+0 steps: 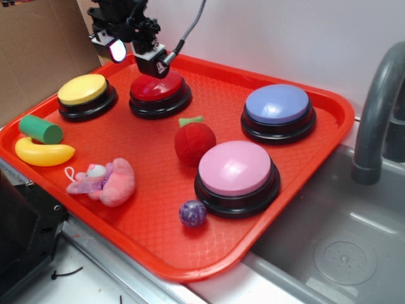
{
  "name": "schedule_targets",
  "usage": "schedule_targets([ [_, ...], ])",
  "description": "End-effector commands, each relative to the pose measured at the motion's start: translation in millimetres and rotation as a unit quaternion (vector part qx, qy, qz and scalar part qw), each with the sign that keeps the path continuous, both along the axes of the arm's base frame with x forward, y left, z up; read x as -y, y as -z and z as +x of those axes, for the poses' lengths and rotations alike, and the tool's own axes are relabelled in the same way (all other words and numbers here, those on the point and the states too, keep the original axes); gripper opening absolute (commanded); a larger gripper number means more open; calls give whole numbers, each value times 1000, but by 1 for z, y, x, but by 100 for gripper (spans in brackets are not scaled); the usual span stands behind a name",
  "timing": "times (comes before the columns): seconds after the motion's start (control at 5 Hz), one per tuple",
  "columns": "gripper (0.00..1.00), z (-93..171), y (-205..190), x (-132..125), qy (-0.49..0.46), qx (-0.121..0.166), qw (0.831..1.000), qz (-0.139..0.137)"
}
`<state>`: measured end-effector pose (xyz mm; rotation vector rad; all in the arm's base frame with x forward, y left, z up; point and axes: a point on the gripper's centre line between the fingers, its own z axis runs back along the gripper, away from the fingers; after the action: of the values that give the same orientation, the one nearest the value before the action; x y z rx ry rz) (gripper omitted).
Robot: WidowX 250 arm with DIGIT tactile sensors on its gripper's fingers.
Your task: Push the red button.
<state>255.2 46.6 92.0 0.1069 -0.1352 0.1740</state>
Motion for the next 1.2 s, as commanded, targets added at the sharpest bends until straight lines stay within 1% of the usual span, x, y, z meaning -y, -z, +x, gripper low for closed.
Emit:
schedule_targets([
  [0.0, 100, 2, -32, 1, -5, 35, 999, 19],
  [0.2, 100, -3, -40, 4, -13, 33, 999, 19],
  [0.6, 100, -7, -55, 7, -12, 40, 999, 19],
  [1.0, 100, -11, -73, 13, -14, 49, 998, 33],
])
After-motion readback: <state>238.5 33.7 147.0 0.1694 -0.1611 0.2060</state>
